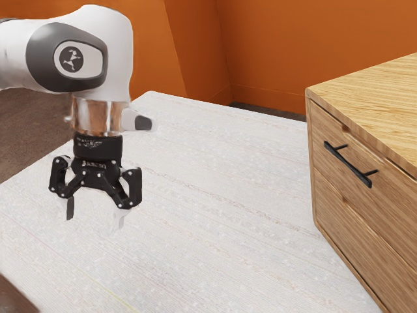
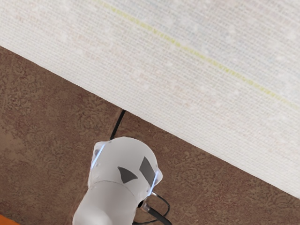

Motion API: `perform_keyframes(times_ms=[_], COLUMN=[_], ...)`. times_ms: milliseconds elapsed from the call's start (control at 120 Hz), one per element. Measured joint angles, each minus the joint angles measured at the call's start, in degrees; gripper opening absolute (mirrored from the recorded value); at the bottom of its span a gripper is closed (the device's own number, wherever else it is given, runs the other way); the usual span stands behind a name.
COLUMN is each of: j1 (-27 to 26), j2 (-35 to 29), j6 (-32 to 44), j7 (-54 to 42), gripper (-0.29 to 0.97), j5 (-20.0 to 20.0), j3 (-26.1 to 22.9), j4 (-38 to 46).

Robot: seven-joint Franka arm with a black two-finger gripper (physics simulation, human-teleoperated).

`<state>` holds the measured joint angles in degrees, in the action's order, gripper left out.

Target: Pull the drawer handle with one arm to open the drawer

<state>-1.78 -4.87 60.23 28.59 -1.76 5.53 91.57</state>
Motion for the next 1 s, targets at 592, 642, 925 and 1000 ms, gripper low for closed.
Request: perform_keyframes(times_ms=[592, 642, 925, 1000], j1=[-4.9, -7.7, -26.0, -27.7], j2=[1.6, 1.8, 2.8, 3.7], j6=[27.8, 29.9, 35.8, 37.4], j7=[36.8, 38.6, 46.1, 47.6], gripper=[0.68, 0.68, 0.68, 0.68], j5=[-4.5, -5.2, -5.5, -5.4], j3=[0.8, 0.7, 2.0, 2.1], j4=[-5.4, -5.6, -5.5, -5.6])
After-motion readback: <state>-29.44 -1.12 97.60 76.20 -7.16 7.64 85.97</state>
